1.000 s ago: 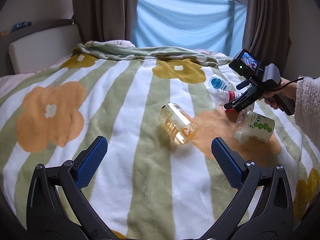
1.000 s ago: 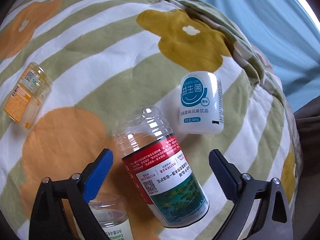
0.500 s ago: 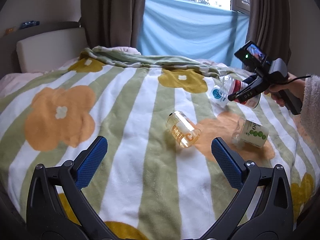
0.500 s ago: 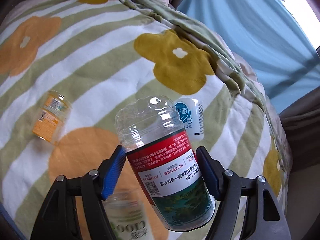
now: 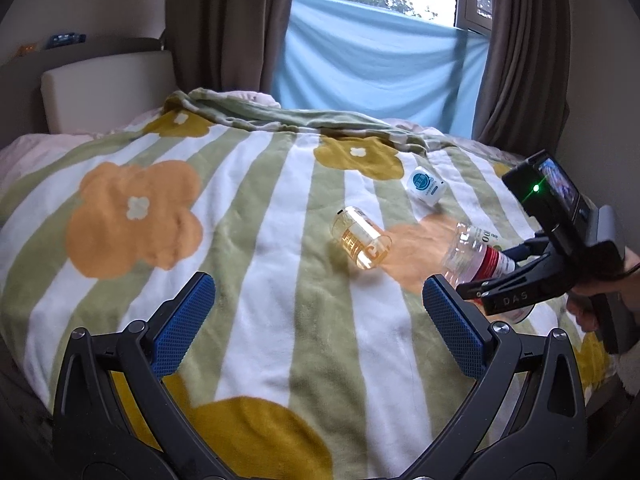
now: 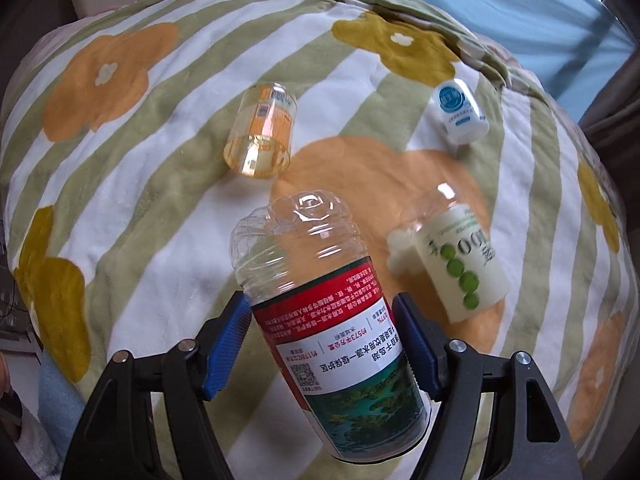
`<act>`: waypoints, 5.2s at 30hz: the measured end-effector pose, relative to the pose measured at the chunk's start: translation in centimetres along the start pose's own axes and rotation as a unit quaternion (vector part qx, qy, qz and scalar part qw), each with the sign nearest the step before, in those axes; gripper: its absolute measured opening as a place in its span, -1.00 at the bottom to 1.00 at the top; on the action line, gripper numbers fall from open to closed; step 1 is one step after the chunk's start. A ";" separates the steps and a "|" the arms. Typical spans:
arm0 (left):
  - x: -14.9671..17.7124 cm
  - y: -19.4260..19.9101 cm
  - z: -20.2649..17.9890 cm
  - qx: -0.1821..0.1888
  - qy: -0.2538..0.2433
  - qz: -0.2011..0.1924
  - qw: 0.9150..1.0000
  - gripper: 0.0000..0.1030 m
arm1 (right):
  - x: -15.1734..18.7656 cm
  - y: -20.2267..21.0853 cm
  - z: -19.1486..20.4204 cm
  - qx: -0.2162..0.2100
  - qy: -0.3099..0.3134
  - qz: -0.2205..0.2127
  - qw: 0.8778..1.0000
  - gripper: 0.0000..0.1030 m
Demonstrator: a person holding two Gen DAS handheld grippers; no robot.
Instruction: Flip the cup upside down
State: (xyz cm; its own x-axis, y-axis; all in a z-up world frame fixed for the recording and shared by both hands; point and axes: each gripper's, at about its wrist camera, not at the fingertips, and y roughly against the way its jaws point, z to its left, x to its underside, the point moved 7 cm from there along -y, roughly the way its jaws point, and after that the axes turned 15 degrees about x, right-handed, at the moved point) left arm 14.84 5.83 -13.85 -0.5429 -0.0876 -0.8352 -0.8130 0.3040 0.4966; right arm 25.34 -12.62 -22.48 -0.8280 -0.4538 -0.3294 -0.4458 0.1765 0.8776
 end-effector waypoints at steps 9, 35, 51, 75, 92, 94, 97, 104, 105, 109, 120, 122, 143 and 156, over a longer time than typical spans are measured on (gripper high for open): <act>1.0 0.2 -0.8 0.009 -0.011 0.012 1.000 1.00 | 2.1 -3.0 1.1 -0.025 -0.093 0.057 0.994 0.34; -3.4 -8.9 -11.3 0.031 0.023 0.144 0.989 1.00 | 10.4 11.6 -11.2 0.044 -0.167 -0.249 0.953 0.99; 5.1 -20.5 -11.8 -0.024 0.199 0.296 0.934 0.82 | 15.2 10.1 -15.8 -0.026 -0.229 -0.269 0.935 0.99; 1.4 -18.9 -17.3 0.030 -0.081 0.117 0.989 0.36 | 16.8 9.9 -14.9 -0.018 -0.220 -0.269 0.938 0.99; 5.1 -18.3 -19.0 0.048 -0.165 0.171 0.970 0.36 | 18.8 9.5 -13.9 -0.011 -0.228 -0.256 0.939 0.99; 5.3 -18.2 -19.2 0.050 -0.169 0.188 0.966 0.36 | 18.7 9.6 -13.7 -0.009 -0.226 -0.257 0.940 0.99; 5.8 -18.5 -19.3 0.063 -0.161 0.217 0.961 0.31 | 18.7 9.6 -13.6 -0.009 -0.225 -0.256 0.940 0.99; 6.8 -18.3 -19.3 0.079 -0.141 0.242 0.957 0.20 | 18.8 9.5 -13.5 -0.009 -0.224 -0.256 0.940 0.99; 6.8 -18.2 -19.3 0.080 -0.139 0.245 0.956 0.20 | 18.8 9.5 -13.5 -0.009 -0.224 -0.256 0.940 0.99; 6.9 -18.1 -19.2 0.090 -0.130 0.248 0.956 0.19 | 18.8 9.5 -13.4 -0.011 -0.224 -0.256 0.940 0.99; 6.0 -17.4 -19.1 0.092 -0.127 0.233 0.960 0.99 | 18.8 9.4 -13.2 -0.011 -0.222 -0.255 0.941 0.99; 5.9 -17.3 -19.0 0.092 -0.127 0.233 0.960 0.99 | 18.8 9.3 -13.0 -0.012 -0.221 -0.255 0.941 0.99; -0.5 -9.1 -16.9 0.130 -0.099 0.142 0.976 0.99 | 14.8 12.5 -11.1 0.001 -0.204 -0.280 0.938 0.99; -6.7 3.9 -12.3 0.047 -0.108 -0.067 0.991 0.99 | 11.0 20.3 -11.8 0.113 -0.269 -0.363 0.885 0.99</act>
State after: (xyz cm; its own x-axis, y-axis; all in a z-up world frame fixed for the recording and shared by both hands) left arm 12.74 -4.03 -3.47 -0.3655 0.0681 -0.9283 -0.8462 0.3912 0.3619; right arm 11.15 -24.34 -4.15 -0.3101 -0.0481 -0.9495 -0.9329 0.2079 0.2942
